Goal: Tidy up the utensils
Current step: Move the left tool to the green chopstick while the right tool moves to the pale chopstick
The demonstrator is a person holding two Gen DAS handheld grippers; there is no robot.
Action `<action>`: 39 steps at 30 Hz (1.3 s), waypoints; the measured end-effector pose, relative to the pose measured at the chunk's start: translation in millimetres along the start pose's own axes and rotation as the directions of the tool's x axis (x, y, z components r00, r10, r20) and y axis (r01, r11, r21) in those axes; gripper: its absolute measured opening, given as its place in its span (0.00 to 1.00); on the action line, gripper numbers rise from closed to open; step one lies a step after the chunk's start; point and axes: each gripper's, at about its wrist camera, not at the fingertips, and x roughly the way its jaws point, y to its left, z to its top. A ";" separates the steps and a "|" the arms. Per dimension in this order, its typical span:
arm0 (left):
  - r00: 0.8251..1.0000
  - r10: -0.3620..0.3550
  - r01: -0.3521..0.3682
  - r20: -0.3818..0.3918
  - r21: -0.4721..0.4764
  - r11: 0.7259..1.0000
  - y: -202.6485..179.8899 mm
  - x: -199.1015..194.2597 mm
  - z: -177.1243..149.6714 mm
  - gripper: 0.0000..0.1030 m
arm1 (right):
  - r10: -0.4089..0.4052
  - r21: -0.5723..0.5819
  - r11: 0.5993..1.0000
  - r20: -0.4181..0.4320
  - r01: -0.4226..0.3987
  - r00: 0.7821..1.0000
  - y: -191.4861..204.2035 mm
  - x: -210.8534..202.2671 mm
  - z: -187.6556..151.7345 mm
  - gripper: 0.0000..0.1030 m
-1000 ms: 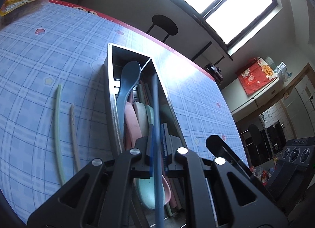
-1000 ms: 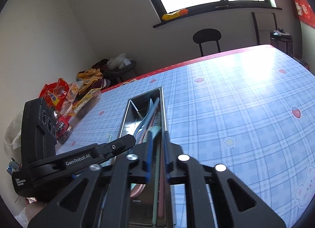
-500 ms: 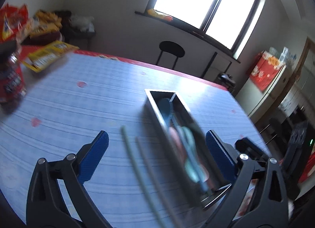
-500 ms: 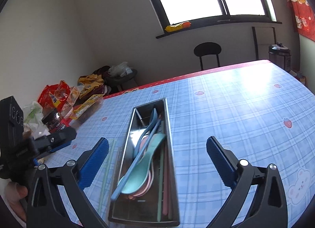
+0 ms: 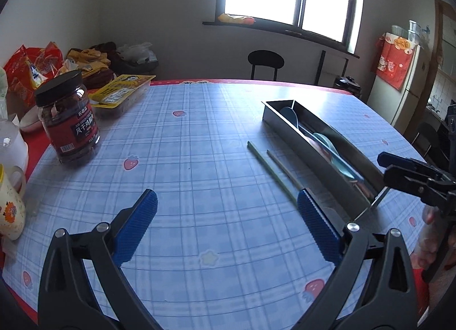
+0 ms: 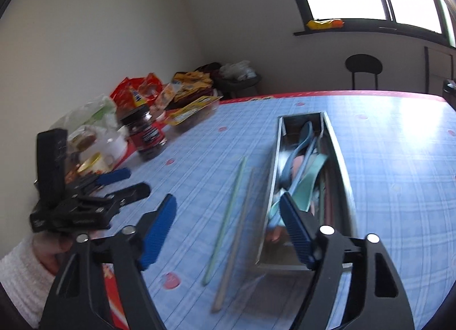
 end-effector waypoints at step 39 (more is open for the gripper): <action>0.974 -0.220 0.218 -0.051 -0.043 0.975 -3.1 21.1 -4.9 0.86 | -0.321 -0.294 0.928 -0.320 0.229 0.891 41.8 53.9 -52.3 0.08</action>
